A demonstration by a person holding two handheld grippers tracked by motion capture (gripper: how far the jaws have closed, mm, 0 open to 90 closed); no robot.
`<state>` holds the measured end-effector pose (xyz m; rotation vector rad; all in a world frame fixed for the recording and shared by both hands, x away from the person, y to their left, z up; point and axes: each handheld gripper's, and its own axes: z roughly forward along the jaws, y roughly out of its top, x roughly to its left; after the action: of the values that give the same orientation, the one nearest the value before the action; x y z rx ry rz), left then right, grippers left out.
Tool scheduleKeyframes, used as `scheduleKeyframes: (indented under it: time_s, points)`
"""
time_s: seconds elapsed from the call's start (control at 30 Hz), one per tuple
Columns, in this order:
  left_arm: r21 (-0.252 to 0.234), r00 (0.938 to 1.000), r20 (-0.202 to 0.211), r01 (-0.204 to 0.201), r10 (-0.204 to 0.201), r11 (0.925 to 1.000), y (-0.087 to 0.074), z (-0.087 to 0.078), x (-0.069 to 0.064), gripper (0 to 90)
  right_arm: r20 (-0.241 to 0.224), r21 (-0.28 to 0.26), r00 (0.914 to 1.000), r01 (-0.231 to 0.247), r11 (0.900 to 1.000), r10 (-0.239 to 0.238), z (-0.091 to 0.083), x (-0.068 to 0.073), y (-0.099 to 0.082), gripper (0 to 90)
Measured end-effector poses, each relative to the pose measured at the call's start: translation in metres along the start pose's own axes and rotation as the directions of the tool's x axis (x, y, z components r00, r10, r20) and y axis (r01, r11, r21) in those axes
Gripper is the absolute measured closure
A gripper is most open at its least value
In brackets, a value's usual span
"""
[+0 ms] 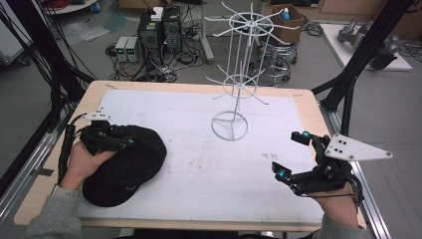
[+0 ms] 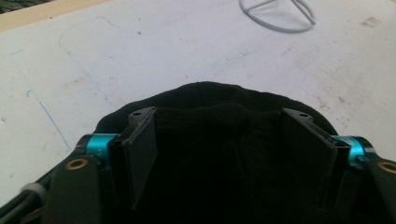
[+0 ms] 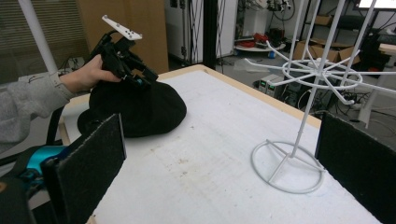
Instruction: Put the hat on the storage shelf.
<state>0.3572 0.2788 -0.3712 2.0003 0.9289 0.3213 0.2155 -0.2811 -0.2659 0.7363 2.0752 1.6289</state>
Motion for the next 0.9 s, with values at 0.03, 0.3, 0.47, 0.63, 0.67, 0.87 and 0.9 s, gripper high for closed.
scheduleKeyframes:
  time_s: [0.03,0.3,0.47,0.63,0.67,0.87,0.9]
  points:
    - [0.000,1.0000,0.005,0.003,-0.003,1.0000,0.000,0.000,0.000,32.7,0.001,0.001,1.0000,-0.001,1.0000,0.001,0.000,0.000,0.000,0.8]
    - [0.013,0.9993,0.034,0.016,-0.017,0.9998,-0.002,-0.001,0.003,56.7,0.002,0.003,1.0000,-0.002,1.0000,0.002,0.001,0.000,0.000,0.8]
    - [0.032,0.9993,0.037,0.008,-0.009,0.9994,-0.003,0.000,0.003,64.2,0.002,0.012,0.9999,-0.010,0.9999,0.010,0.002,-0.001,-0.001,0.8]
    - [0.003,0.9996,0.027,0.003,-0.003,1.0000,-0.002,-0.005,0.002,69.4,0.002,0.009,1.0000,-0.007,0.9999,0.007,0.002,-0.001,-0.001,0.8]
    - [-0.004,0.9996,0.029,0.001,-0.001,1.0000,-0.001,-0.007,0.002,69.7,0.003,0.009,1.0000,-0.008,0.9999,0.008,0.002,-0.001,-0.001,0.8]
    - [-0.011,0.9998,0.018,0.003,-0.003,0.9999,-0.002,-0.010,0.004,70.6,-0.004,0.017,1.0000,-0.007,0.9998,0.007,0.006,-0.003,-0.002,0.8]
    - [-0.013,0.9998,0.020,0.002,-0.002,0.9999,-0.001,-0.011,0.003,70.6,-0.002,0.019,1.0000,-0.008,0.9998,0.008,0.006,-0.003,-0.002,0.8]
